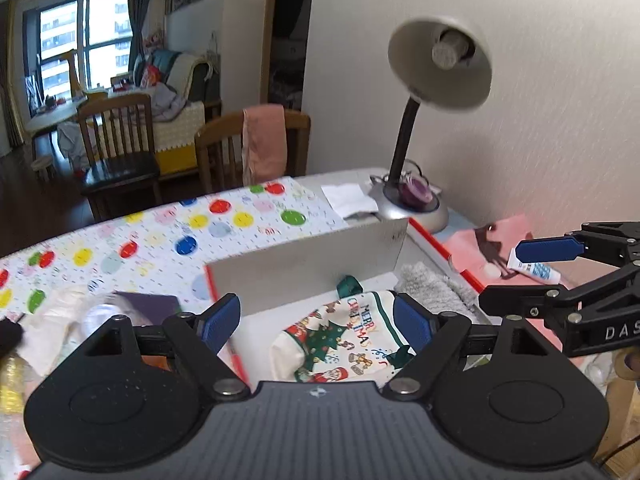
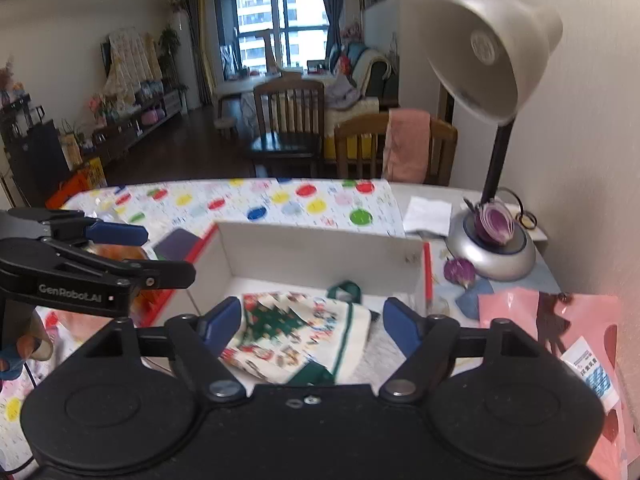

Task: Organize soft objects
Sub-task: 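Open both grippers to release the items and withdraw from the box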

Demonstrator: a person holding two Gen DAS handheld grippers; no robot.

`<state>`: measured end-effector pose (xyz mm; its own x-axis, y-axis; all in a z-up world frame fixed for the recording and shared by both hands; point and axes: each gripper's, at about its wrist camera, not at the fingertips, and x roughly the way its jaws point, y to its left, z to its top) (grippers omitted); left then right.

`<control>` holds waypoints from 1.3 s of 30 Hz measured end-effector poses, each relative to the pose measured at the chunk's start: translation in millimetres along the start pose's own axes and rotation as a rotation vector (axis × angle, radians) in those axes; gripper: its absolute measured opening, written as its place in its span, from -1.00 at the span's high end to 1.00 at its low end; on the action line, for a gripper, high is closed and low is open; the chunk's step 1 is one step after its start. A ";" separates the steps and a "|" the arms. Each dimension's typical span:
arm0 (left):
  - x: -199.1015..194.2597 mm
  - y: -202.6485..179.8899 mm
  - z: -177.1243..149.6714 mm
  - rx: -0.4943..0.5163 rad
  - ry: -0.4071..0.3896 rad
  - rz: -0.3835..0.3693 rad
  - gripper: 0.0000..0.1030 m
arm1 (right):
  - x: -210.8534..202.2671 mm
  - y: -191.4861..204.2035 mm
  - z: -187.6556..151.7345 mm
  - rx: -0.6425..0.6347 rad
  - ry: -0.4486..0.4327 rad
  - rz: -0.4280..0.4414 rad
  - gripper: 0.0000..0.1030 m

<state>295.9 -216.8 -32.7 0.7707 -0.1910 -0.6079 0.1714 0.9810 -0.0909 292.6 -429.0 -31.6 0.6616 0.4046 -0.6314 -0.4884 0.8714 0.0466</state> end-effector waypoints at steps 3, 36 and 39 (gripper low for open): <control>-24.7 9.6 -1.8 0.018 -0.035 0.007 -0.63 | -12.0 14.5 3.8 0.007 -0.034 -0.001 -0.59; -199.8 194.5 -106.3 -0.037 -0.121 0.035 -1.00 | -37.2 223.6 -5.9 0.056 -0.136 0.068 -0.99; -199.4 206.6 -122.2 -0.049 -0.088 0.045 -1.00 | -28.1 237.7 -7.2 0.057 -0.118 0.071 -0.99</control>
<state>102.6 28.1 -26.6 0.8283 -0.1467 -0.5407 0.1067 0.9887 -0.1049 153.8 -235.2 -8.4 0.6904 0.4931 -0.5293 -0.5059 0.8521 0.1340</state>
